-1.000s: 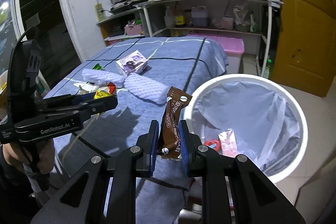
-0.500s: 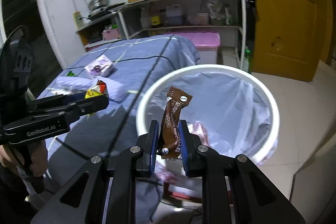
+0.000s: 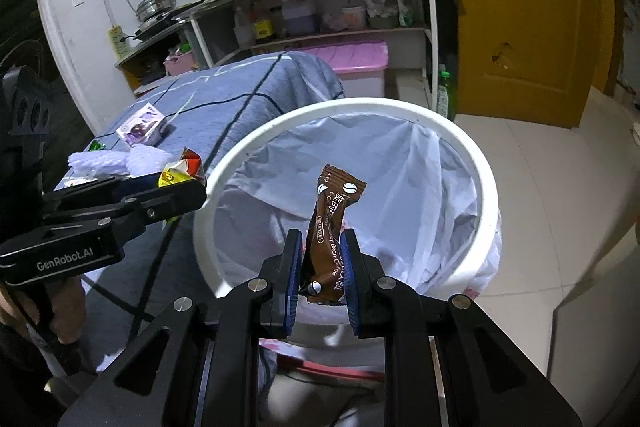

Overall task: Collect trash
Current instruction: 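Move both tools over the bin and open them to drop bag and wrapper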

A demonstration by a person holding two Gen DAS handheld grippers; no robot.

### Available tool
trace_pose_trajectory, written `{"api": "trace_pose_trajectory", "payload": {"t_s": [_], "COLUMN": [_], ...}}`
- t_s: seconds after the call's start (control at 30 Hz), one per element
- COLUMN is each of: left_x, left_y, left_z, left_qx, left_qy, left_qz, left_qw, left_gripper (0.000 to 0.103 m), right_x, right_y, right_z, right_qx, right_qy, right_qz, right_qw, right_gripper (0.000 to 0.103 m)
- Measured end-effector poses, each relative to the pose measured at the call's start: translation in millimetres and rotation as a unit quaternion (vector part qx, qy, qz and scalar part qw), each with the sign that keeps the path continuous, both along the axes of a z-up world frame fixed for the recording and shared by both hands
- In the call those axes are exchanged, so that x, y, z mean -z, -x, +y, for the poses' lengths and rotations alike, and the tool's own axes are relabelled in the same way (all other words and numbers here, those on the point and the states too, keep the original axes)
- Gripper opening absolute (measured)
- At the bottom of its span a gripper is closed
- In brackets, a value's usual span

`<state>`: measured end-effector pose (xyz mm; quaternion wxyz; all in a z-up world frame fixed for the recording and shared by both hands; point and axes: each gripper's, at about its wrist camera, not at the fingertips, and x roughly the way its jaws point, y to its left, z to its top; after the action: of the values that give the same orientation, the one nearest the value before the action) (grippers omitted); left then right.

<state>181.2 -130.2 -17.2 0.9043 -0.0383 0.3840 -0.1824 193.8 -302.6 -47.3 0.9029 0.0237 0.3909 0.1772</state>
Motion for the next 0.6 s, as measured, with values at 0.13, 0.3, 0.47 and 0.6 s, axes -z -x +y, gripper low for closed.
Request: {"api": "trace_pose_trajectory", "payload": {"t_s": [0.13, 0.3, 0.47, 0.6], "left_x": [2, 4, 4, -1], "left_y": [-5, -9, -8, -5], "left_z": [-6, -10, -6, 3], "left_qx": [0.009, 0.015, 0.011, 0.002], "left_qy": [0.0, -0.001, 0.005, 0.009], "left_qz": [0.004, 0.007, 0.01, 0.002], "left_qw": [1.0, 0.9999, 0.9999, 1.0], "left_gripper": [0.044, 0.046, 0.054, 0.054], "right_x": [3, 6, 8, 6], "right_y": [-3, -6, -8, -6], "right_z": [-4, -7, -7, -10], "right_qx": [0.004, 0.008, 0.011, 0.012], "right_qy": [-0.001, 0.005, 0.005, -0.003], "right_qz": [0.006, 0.014, 0.012, 0.007], "right_qw": [1.0, 1.0, 1.0, 1.0], "right_gripper": [0.02, 0.021, 0.038, 0.043]}}
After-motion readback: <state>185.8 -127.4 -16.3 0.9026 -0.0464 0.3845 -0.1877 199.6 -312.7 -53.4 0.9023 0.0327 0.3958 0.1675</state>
